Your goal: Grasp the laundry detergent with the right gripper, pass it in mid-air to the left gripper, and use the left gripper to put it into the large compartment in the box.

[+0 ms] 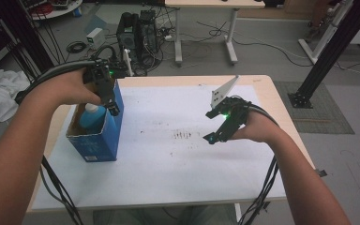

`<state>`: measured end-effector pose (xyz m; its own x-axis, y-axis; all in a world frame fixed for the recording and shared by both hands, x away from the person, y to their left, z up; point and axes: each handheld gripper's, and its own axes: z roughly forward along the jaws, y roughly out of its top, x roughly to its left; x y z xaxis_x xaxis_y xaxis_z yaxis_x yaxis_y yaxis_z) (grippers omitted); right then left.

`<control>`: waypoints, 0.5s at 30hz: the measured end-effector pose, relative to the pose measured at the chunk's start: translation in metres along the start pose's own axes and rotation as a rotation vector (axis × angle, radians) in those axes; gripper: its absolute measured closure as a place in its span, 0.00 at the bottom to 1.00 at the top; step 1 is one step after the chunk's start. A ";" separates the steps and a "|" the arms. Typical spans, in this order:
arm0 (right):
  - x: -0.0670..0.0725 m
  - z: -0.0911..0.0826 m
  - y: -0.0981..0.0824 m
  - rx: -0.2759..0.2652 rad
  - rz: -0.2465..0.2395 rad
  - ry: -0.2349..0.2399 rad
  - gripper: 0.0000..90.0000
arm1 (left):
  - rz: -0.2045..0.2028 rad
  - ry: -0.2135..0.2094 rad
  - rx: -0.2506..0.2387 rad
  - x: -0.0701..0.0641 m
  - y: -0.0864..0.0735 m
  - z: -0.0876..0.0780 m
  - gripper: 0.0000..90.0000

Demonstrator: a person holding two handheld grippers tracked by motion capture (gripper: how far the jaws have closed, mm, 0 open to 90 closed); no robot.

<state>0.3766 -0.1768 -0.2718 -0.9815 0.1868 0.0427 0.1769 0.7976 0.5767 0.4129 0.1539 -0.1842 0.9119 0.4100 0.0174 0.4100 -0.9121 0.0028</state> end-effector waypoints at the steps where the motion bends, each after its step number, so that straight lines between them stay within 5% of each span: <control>1: -0.002 -0.003 0.001 0.012 -0.003 -0.001 0.15 | 0.000 -0.013 -0.006 -0.001 0.002 0.002 0.08; 8: -0.009 -0.012 0.005 0.105 -0.013 0.001 0.15 | 0.130 -0.045 0.005 -0.013 0.019 0.017 0.08; 15: -0.013 -0.011 0.009 0.150 -0.027 0.001 0.15 | 0.177 -0.057 0.004 -0.021 0.027 0.032 0.08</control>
<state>0.3902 -0.1787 -0.2578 -0.9861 0.1632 0.0298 0.1590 0.8792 0.4491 0.4049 0.1211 -0.2168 0.9692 0.2431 -0.0395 0.2433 -0.9699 0.0007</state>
